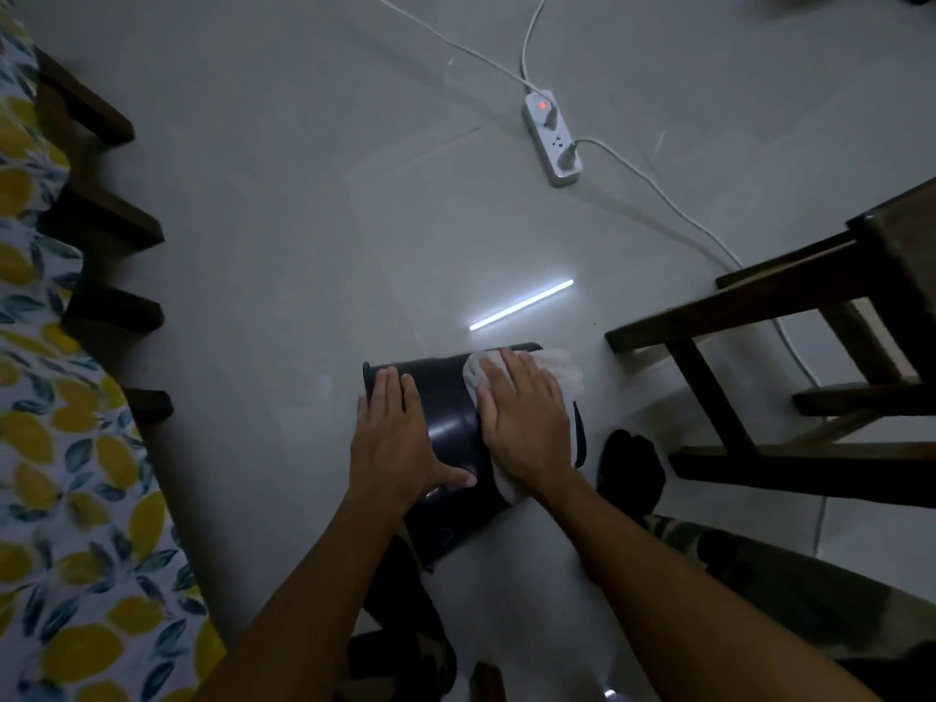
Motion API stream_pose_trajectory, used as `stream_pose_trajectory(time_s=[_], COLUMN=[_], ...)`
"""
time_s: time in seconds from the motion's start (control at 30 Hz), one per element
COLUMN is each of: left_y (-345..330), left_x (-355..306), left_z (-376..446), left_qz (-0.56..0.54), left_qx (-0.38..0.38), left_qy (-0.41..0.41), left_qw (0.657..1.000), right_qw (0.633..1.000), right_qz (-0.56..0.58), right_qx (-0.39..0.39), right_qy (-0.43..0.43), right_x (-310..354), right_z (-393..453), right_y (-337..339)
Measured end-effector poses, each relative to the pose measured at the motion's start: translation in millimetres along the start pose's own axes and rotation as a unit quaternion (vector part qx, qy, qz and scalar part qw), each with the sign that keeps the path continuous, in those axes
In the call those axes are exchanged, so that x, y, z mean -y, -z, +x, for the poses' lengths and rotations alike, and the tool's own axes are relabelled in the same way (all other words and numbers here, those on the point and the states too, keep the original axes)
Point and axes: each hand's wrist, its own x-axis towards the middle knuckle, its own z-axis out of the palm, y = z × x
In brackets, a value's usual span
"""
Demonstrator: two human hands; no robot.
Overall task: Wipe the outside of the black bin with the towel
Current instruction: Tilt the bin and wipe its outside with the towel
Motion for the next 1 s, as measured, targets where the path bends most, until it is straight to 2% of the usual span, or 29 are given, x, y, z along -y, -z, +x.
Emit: stream_pose_trajectory(time_s=[0.1, 0.17, 0.27, 0.3, 0.33, 0.47, 0.57, 0.73, 0.87, 0.93, 1.0], left_y=[1.2, 3.2, 4.6, 5.1, 6.2, 21.6, 37.3, 42.4, 54.6, 63.8, 70.7], left_x=[-2.0, -3.7, -6.9, -7.6, -8.3, -9.7, -8.4, -1.3, -8.6, -6.9, -0.6], left_z=[-4.3, -6.2, -10.7, -12.4, -13.2, -15.0, -12.6, -11.0, -13.0, -6.5, 5.9], left_qz=[0.000, -0.017, -0.033, -0.029, -0.025, -0.004, 0.045, 0.045, 0.080, 0.102, 0.113], left_qx=[-0.008, -0.011, -0.002, -0.001, -0.002, -0.010, -0.078, -0.182, -0.172, -0.168, -0.150], left_qy=[-0.003, -0.006, -0.007, -0.007, -0.008, -0.012, -0.012, -0.022, 0.010, 0.018, 0.024], left_qw=[1.000, 1.000, 0.999, 1.000, 1.000, 1.000, 0.996, 0.982, 0.982, 0.980, 0.982], right_qw=[1.000, 0.998, 0.964, 0.945, 0.936, 0.943, 0.951, 0.953, 0.963, 0.967, 0.987], right_qz=[0.003, -0.003, 0.038, 0.059, 0.077, 0.143, 0.156, 0.163, 0.158, 0.190, 0.154], right_qx=[0.027, 0.052, 0.075, 0.084, 0.095, 0.087, 0.047, 0.021, -0.022, -0.028, -0.029], right_qy=[0.000, -0.040, -0.254, -0.311, -0.330, -0.288, -0.264, -0.256, -0.218, -0.165, -0.041], right_x=[-3.5, -2.5, -2.4, -4.1, -7.4, -16.6, -11.5, -10.2, -6.0, -0.5, 5.8], right_z=[41.1, 58.1, 67.8, 68.4, 68.9, 72.6, 73.4, 66.8, 43.4, 22.3, -2.9], right_y=[5.5, 10.9, 19.5, 23.1, 26.9, 44.6, 52.3, 53.8, 44.4, 42.8, 36.8])
